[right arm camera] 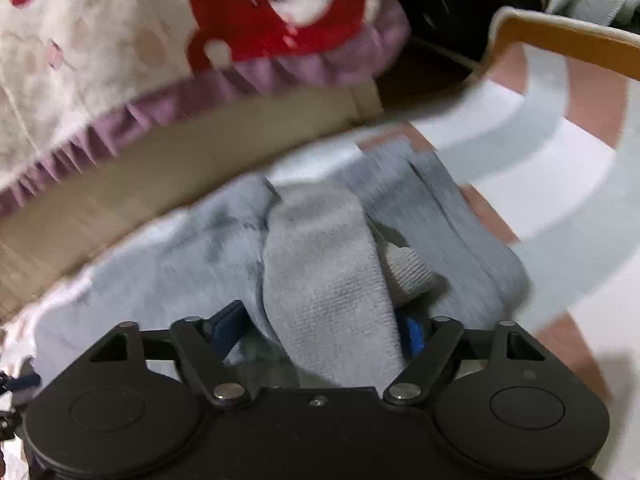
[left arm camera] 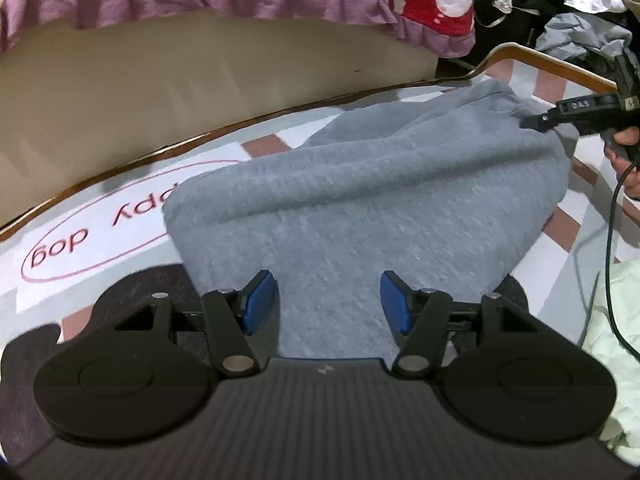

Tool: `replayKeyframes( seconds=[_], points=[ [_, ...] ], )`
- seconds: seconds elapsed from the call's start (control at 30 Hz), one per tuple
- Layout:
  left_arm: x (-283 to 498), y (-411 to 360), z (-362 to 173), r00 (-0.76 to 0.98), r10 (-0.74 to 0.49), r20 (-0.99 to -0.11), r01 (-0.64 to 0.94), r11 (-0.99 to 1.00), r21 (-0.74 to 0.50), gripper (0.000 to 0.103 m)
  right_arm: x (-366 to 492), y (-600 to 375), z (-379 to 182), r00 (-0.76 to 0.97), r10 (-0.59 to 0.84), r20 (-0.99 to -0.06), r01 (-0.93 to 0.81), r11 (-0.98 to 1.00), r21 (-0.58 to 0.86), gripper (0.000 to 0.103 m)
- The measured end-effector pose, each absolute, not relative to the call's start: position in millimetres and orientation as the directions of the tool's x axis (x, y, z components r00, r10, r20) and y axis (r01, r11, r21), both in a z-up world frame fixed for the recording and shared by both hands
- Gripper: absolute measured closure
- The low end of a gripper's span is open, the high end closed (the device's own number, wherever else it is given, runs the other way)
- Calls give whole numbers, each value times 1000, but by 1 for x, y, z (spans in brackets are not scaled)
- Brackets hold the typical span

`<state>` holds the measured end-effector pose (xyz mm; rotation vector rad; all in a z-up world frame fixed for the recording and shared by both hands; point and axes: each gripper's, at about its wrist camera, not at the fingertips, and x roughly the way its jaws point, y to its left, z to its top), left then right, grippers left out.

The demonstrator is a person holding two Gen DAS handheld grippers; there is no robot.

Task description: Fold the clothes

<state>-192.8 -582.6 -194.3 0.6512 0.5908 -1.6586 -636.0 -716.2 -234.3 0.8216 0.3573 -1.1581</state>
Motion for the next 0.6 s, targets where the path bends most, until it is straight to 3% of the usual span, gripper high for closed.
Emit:
replayKeyframes(
  seconds=[0.1,0.23,0.3,0.37,0.43,0.6],
  points=[
    [-195,-588,-194,-149,-696,-703,984,-174,-36,44,-626,-710,-204,377,-735,-564,922,236,307,73],
    [-194,-589,-196,-154,-692,-706,984,-174,-44,44,-609,-699,-161,282,-785,-551,959,246,140,71],
    [-195,-590,-197,-151,-689,-709,983,-178,-37,44,-611,-720,-183,198,-723,-662,979,176,100,40],
    [-196,-591,-197,-152,-688,-710,983,-183,-33,44,-618,-730,-206,195,-673,-713,978,186,92,39],
    [-190,-590,-187,-172,-709,-684,982,-179,-61,44,-628,-727,-211,194,-660,-726,979,172,105,31],
    [-166,-593,-157,-205,-780,-591,979,-155,-135,43,-648,-714,-170,228,-611,-758,971,198,133,26]
  ],
)
